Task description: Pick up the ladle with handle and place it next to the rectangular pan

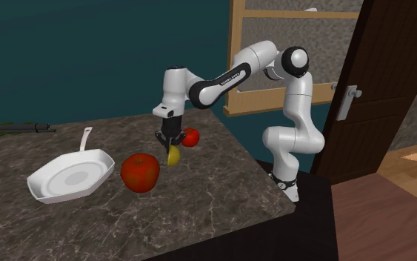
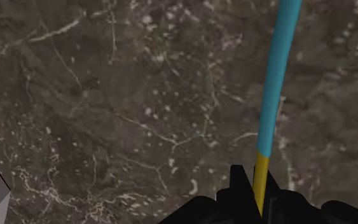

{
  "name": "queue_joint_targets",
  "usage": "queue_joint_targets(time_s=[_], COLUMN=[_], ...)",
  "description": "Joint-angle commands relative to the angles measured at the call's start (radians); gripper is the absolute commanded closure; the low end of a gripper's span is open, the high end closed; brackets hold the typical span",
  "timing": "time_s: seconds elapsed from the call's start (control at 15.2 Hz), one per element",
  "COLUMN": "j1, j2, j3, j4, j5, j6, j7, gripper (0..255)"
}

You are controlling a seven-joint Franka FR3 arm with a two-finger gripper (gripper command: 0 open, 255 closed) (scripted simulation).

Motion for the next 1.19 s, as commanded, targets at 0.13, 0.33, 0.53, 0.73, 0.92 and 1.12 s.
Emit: queue_joint_targets(time_s=[0.13, 0.33, 0.53, 0.73, 0.92, 1.12], j1=[-0.001, -0.001, -0.001, -0.001, -0.037, -0.06], j2=[0.0, 0.0, 0.0, 0.0, -0.031, -0.054], j3=[-0.001, -0.001, -0.001, -0.001, 0.056, 0.098], j4=[-0.01, -0.01, -0.01, -0.01, 0.027, 0.064], j5=[-0.002, -0.002, -0.002, -0.002, -0.012, -0.016], j6=[0.009, 0.009, 0.009, 0.009, -0.062, -0.124], j7=[0.001, 0.001, 0.001, 0.001, 0.011, 0.016], gripper=[255, 255, 0, 0, 0, 0])
